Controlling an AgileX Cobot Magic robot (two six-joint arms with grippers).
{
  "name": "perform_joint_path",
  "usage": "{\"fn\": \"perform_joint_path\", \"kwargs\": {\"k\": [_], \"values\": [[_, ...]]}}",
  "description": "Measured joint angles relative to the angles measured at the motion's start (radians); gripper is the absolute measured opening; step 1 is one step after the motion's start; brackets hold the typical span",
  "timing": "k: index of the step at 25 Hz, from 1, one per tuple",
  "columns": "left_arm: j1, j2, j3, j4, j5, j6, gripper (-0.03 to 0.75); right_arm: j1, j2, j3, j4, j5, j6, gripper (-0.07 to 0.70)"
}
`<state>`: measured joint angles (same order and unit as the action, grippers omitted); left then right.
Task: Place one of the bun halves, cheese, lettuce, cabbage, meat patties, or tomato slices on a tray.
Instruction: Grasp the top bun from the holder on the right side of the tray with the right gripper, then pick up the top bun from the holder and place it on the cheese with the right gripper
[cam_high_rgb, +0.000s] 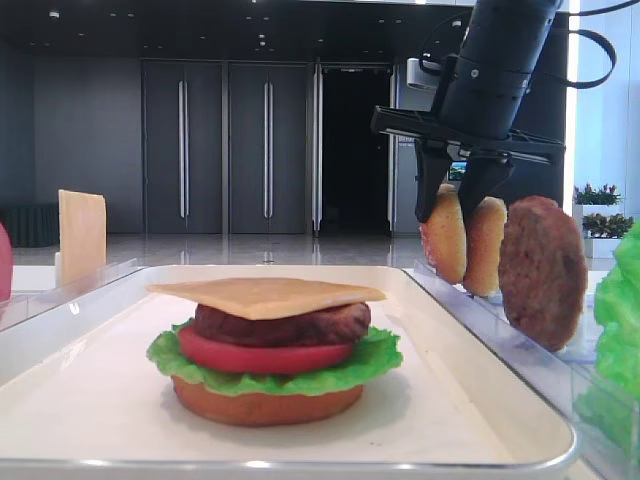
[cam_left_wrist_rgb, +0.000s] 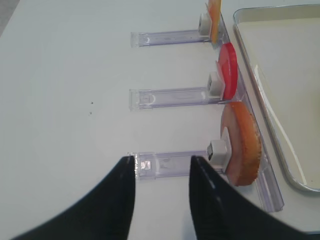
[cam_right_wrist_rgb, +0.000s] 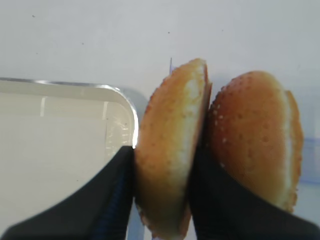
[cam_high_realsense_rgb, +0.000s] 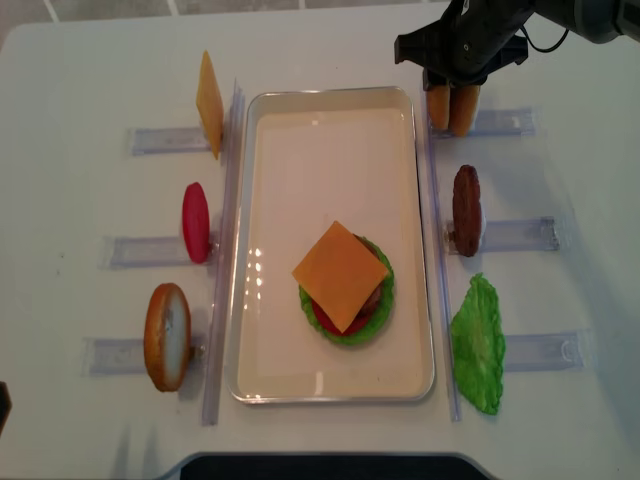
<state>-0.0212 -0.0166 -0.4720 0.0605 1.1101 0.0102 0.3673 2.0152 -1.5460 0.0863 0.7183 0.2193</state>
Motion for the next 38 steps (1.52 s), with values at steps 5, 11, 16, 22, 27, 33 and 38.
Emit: {"fn": "perform_joint_path", "kwargs": {"k": [5,11,16,22,27,33,38], "values": [[0.000,0.000,0.000,0.000,0.000,0.000,0.282,0.000,0.000,0.000,0.000,0.002,0.000,0.266],[0.000,0.000,0.000,0.000,0.000,0.000,0.282,0.011,-0.058,0.000,0.000,0.047,-0.018,0.264],[0.000,0.000,0.000,0.000,0.000,0.000,0.282,0.046,-0.171,0.000,-0.003,0.110,-0.025,0.264],[0.000,0.000,0.000,0.000,0.000,0.000,0.282,0.095,-0.263,0.000,-0.002,0.202,-0.024,0.262],[0.000,0.000,0.000,0.000,0.000,0.000,0.282,0.099,-0.280,0.000,0.005,0.282,-0.024,0.261],[0.000,0.000,0.000,0.000,0.000,0.000,0.282,0.099,-0.325,0.000,0.004,0.399,-0.001,0.261],[0.000,0.000,0.000,0.000,0.000,0.000,0.282,0.099,-0.402,0.072,0.009,0.463,0.027,0.261]]}}
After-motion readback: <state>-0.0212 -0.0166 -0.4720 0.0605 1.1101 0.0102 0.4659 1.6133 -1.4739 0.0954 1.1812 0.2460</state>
